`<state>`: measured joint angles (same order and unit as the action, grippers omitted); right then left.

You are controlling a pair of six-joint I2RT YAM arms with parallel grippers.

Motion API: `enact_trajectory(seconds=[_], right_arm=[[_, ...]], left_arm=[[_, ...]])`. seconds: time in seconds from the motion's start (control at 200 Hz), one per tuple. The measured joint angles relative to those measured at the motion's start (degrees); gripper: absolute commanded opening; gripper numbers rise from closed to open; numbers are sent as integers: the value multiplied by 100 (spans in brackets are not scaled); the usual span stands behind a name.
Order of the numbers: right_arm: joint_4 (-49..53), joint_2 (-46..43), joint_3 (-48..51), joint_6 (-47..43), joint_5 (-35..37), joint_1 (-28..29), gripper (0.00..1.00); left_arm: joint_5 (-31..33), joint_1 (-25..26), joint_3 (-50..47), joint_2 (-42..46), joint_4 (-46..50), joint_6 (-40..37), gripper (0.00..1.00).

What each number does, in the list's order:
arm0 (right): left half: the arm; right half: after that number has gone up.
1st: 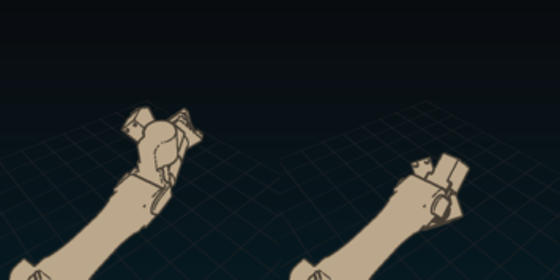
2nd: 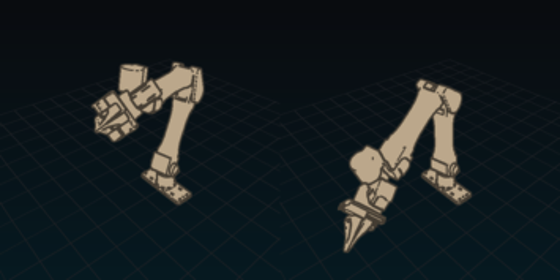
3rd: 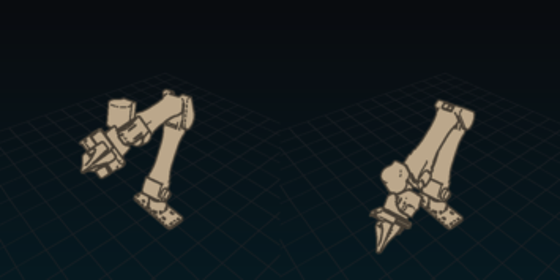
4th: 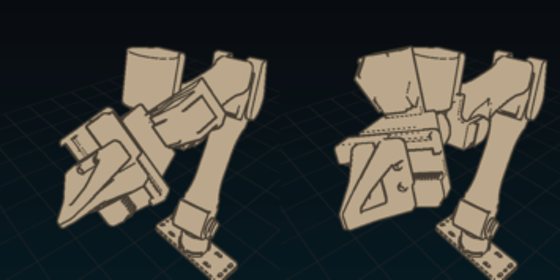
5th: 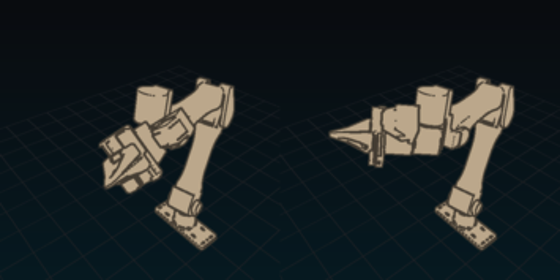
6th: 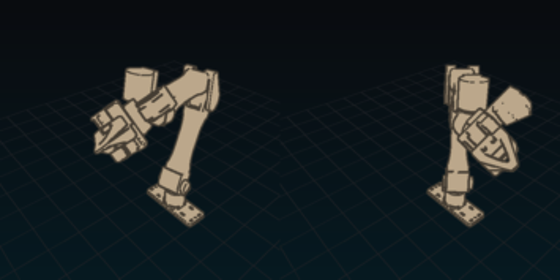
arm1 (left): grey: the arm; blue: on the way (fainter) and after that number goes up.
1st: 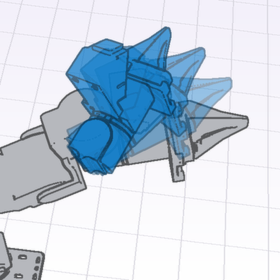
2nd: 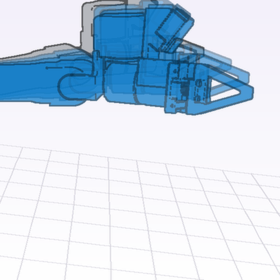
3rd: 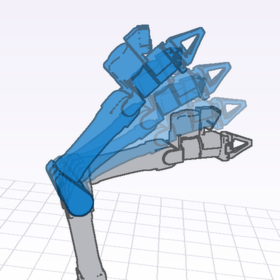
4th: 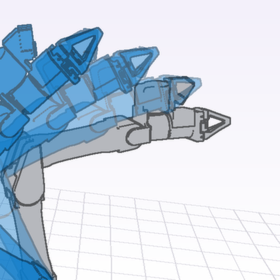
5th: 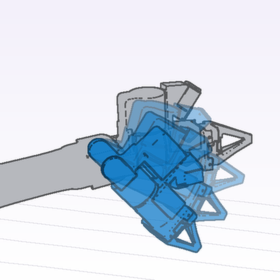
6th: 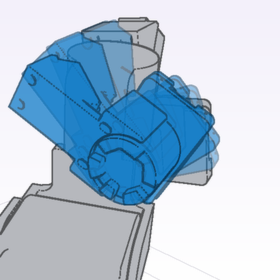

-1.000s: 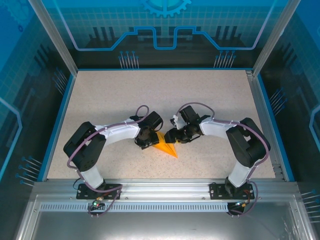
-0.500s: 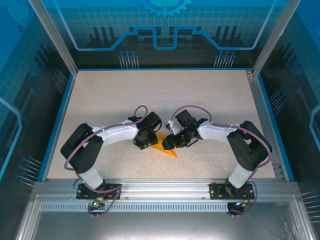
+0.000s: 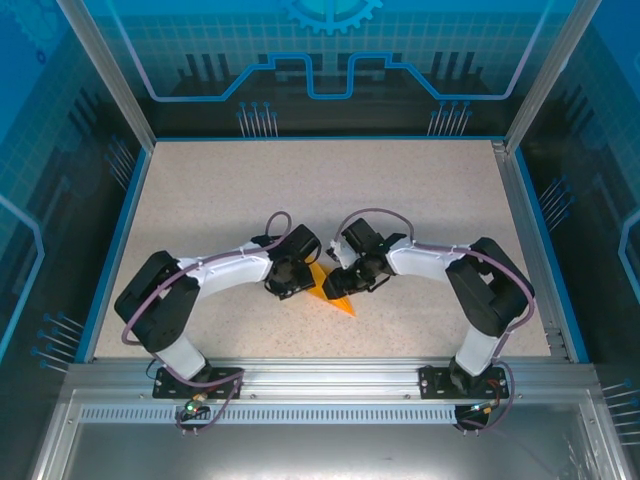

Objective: Fold a paper plane with a square sheet of paper (pick it up from the middle)
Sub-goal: Move a paper plane to the center of the table.

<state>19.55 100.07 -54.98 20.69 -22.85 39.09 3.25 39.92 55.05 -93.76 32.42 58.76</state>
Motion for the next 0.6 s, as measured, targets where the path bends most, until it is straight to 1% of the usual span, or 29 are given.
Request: enact_trajectory(seconds=[0.115, 0.17, 0.245, 0.315, 0.385, 0.41, 0.47, 0.56, 0.6], right_arm=[[105, 125, -111, -57, 168, 107, 38], [142, 155, -146, -85, 254, 142, 37], [234, 203, -229, -98, 391, 179, 30], [317, 256, -308, -136, 518, 221, 30], [435, 326, -426, -151, 667, 273, 28], [472, 352, -468, -149, 713, 289, 26], [553, 402, -570, -170, 828, 332, 14], [710, 393, -699, -118, 1084, 404, 6], [761, 354, -739, -76, 1202, 431, 4]], left_arm=[[4, 0, -72, 118, -39, 52, 47], [17, 0, -136, 223, -70, 96, 47], [70, 0, -229, 407, -103, 136, 48], [151, 0, -334, 658, -122, 175, 49], [232, 0, -450, 929, -138, 238, 50], [267, 0, -498, 1038, -133, 251, 50], [348, -2, -560, 1235, -103, 284, 50], [472, -31, -570, 1436, -48, 289, 50], [522, -52, -570, 1519, -4, 293, 50]])
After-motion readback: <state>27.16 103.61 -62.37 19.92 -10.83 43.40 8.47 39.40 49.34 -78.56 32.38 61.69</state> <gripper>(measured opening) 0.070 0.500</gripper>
